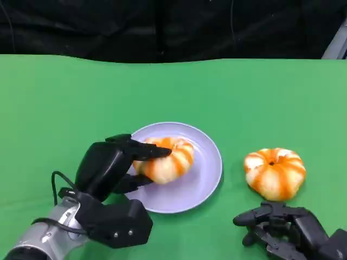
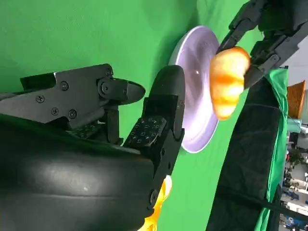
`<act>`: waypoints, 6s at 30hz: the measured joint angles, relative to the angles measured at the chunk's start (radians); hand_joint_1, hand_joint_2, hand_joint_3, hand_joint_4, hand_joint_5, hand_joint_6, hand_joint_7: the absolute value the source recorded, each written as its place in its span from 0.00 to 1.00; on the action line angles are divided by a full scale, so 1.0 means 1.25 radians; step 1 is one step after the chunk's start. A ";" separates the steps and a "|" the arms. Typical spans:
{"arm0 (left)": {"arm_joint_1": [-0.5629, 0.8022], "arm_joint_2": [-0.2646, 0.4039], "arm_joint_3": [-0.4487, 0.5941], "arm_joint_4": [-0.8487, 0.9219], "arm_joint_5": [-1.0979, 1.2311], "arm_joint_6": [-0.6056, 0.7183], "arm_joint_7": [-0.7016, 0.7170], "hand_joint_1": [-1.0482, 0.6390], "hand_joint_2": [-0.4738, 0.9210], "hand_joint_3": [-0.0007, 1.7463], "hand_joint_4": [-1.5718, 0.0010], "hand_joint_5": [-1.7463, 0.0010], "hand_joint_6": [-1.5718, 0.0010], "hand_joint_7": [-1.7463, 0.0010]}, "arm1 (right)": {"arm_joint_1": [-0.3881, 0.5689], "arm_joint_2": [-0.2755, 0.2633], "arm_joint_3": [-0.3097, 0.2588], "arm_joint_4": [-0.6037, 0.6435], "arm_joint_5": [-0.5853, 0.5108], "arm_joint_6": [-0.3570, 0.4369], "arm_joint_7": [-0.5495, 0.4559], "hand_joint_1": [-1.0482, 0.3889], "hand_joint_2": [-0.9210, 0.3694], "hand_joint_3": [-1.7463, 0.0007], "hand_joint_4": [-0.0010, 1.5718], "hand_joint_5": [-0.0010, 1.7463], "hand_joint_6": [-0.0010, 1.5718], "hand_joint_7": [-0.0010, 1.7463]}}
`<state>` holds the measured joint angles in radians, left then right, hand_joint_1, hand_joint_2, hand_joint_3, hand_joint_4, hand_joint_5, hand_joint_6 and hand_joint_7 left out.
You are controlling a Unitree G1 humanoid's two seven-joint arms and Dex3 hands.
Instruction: Grasp the bread from the table and place it into the plate.
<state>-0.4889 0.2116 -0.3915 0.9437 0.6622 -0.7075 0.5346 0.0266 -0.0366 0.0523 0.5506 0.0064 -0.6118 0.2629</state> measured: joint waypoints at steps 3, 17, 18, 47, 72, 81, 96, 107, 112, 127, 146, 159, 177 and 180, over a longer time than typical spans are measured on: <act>0.000 -0.002 0.000 0.001 -0.001 0.003 -0.006 0.63 1.00 0.01 0.44 0.60 0.20 1.00 | 0.000 0.001 0.000 0.000 0.000 0.000 0.000 0.68 0.00 0.78 0.51 0.66 0.67 0.23; -0.016 -0.007 -0.001 0.032 -0.004 0.032 -0.044 0.58 1.00 0.01 0.44 0.68 0.24 1.00 | 0.000 0.002 0.002 0.001 -0.001 0.000 -0.002 0.67 0.00 0.79 0.52 0.66 0.68 0.23; -0.017 -0.007 -0.002 0.035 -0.004 0.032 -0.044 0.57 1.00 0.00 0.42 0.73 0.25 1.00 | 0.000 0.002 0.002 0.001 -0.001 0.000 -0.002 0.67 0.00 0.79 0.52 0.66 0.68 0.22; -0.018 0.001 -0.019 0.046 -0.030 -0.019 -0.071 0.10 1.00 0.43 0.67 1.00 0.76 1.00 | 0.000 0.006 0.005 0.000 -0.010 0.000 -0.010 0.68 0.00 0.78 0.52 0.65 0.68 0.21; 0.005 0.008 0.053 0.015 -0.124 -0.114 -0.154 0.08 1.00 0.44 0.67 0.98 0.81 0.99 | -0.002 0.008 0.006 0.012 -0.012 -0.003 -0.010 0.68 0.00 0.78 0.52 0.65 0.69 0.20; 0.038 -0.010 0.109 0.015 -0.205 -0.222 -0.161 0.14 1.00 0.40 0.63 0.98 0.76 0.98 | -0.005 0.008 0.005 0.015 -0.013 -0.003 -0.010 0.68 0.00 0.77 0.52 0.64 0.69 0.20; 0.133 -0.016 0.215 -0.026 -0.408 -0.305 -0.362 0.18 1.00 0.38 0.60 0.99 0.74 0.99 | -0.020 0.006 0.002 0.042 -0.013 -0.016 -0.009 0.69 0.00 0.77 0.51 0.67 0.69 0.20; 0.188 -0.062 0.292 -0.029 -0.666 -0.291 -0.613 0.18 1.00 0.37 0.58 0.99 0.75 1.00 | -0.022 0.006 0.001 0.048 -0.013 -0.019 -0.009 0.68 0.00 0.78 0.51 0.68 0.69 0.20; 0.209 -0.081 0.340 -0.036 -0.728 -0.272 -0.681 0.19 1.00 0.38 0.57 0.99 0.74 1.00 | -0.023 0.006 0.001 0.051 -0.011 -0.019 0.000 0.68 0.00 0.78 0.51 0.67 0.69 0.20; 0.253 -0.112 0.453 -0.035 -0.821 -0.214 -0.835 0.20 1.00 0.36 0.53 0.98 0.71 0.99 | -0.029 -0.001 -0.003 0.066 0.001 -0.027 0.016 0.68 0.00 0.78 0.52 0.66 0.69 0.19; 0.323 -0.145 0.509 -0.076 -0.844 -0.133 -0.878 0.32 1.00 0.30 0.51 0.99 0.66 0.99 | -0.031 -0.006 -0.003 0.070 0.000 -0.031 0.015 0.67 0.00 0.78 0.51 0.65 0.70 0.19; 0.328 -0.150 0.512 -0.079 -0.813 -0.131 -0.871 0.73 1.00 0.29 0.45 0.98 0.52 0.97 | -0.031 -0.007 -0.007 0.073 0.008 -0.041 0.026 0.66 0.00 0.79 0.52 0.65 0.70 0.18; 0.328 -0.127 0.493 -0.072 -0.696 -0.203 -0.780 0.68 0.88 0.47 0.44 0.12 0.44 0.28 | -0.031 -0.007 -0.011 0.073 0.006 -0.042 0.025 0.66 0.00 0.79 0.52 0.64 0.71 0.17; 0.332 -0.124 0.485 -0.072 -0.691 -0.205 -0.781 0.67 0.86 0.51 0.45 0.08 0.46 0.23 | -0.031 -0.008 -0.013 0.073 0.006 -0.043 0.026 0.66 0.00 0.79 0.52 0.64 0.71 0.16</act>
<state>-0.0739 0.0566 0.2143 0.8533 -0.2013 -0.9638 -0.4412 -0.0120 -0.0462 0.0356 0.6419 0.0140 -0.6655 0.2952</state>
